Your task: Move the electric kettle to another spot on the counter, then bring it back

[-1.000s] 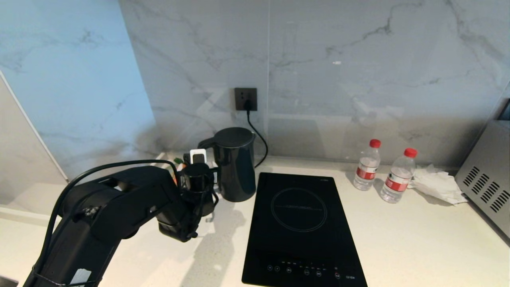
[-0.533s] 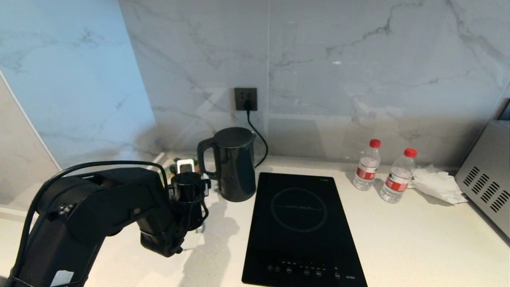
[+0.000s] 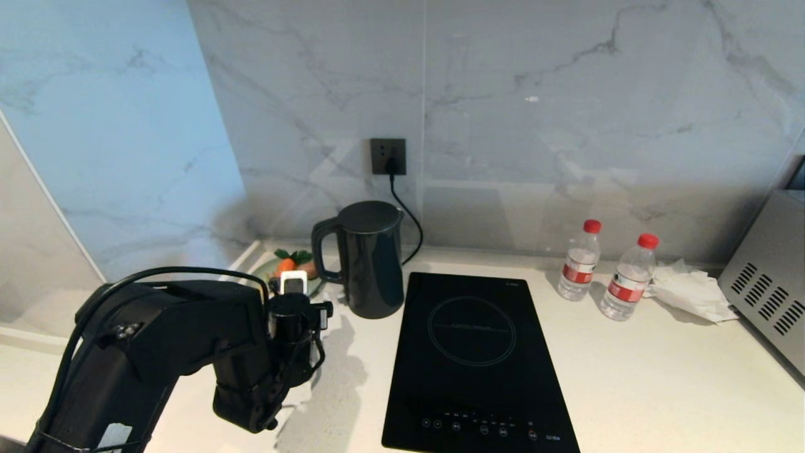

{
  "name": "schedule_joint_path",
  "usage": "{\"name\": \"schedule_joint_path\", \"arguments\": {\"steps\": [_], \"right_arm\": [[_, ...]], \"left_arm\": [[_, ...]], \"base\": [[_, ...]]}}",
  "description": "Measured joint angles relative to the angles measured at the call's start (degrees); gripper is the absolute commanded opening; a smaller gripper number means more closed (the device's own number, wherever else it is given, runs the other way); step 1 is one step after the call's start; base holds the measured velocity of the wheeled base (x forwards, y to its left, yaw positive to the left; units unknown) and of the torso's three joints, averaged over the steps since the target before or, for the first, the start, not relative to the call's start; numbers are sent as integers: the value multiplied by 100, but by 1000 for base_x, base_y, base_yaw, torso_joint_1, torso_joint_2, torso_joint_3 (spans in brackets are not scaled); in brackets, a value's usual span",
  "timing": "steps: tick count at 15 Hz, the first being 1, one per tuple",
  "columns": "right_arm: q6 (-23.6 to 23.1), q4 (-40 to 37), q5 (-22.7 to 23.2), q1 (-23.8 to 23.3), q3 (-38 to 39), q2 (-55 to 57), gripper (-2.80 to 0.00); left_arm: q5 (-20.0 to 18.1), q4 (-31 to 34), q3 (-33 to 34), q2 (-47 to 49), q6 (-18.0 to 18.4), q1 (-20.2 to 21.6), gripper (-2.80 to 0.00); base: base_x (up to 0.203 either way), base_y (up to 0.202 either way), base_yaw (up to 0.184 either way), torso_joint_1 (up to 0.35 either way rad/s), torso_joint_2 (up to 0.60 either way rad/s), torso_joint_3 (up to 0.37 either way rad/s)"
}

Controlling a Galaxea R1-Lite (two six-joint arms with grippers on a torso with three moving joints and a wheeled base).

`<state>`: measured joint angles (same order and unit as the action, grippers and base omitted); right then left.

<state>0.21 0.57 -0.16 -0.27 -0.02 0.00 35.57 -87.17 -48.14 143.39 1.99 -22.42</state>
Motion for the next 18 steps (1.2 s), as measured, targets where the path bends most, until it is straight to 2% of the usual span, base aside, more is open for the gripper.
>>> {"name": "schedule_joint_path", "arguments": {"steps": [3, 5, 8, 15, 18], "right_arm": [[0, -2, 0, 0, -2, 0, -280], [1, 0, 0, 0, -2, 0, -280], [-1, -2, -1, 0, -2, 0, -280], [0, 0, 0, 0, 0, 0, -280], [1, -2, -2, 0, 0, 0, -280]], "left_arm": [[10, 60, -396, 344, 122, -37, 0], [27, 424, -621, 418, 191, -116, 0], [39, 568, -1042, 540, 482, -208, 0], [50, 843, -1722, 816, 549, -204, 0], [60, 836, -1814, 925, 592, -166, 0]], "base": [[0, 0, 0, 0, 0, 0], [0, 0, 0, 0, 0, 0], [0, 0, 0, 0, 0, 0], [0, 0, 0, 0, 0, 0], [0, 0, 0, 0, 0, 0]]}}
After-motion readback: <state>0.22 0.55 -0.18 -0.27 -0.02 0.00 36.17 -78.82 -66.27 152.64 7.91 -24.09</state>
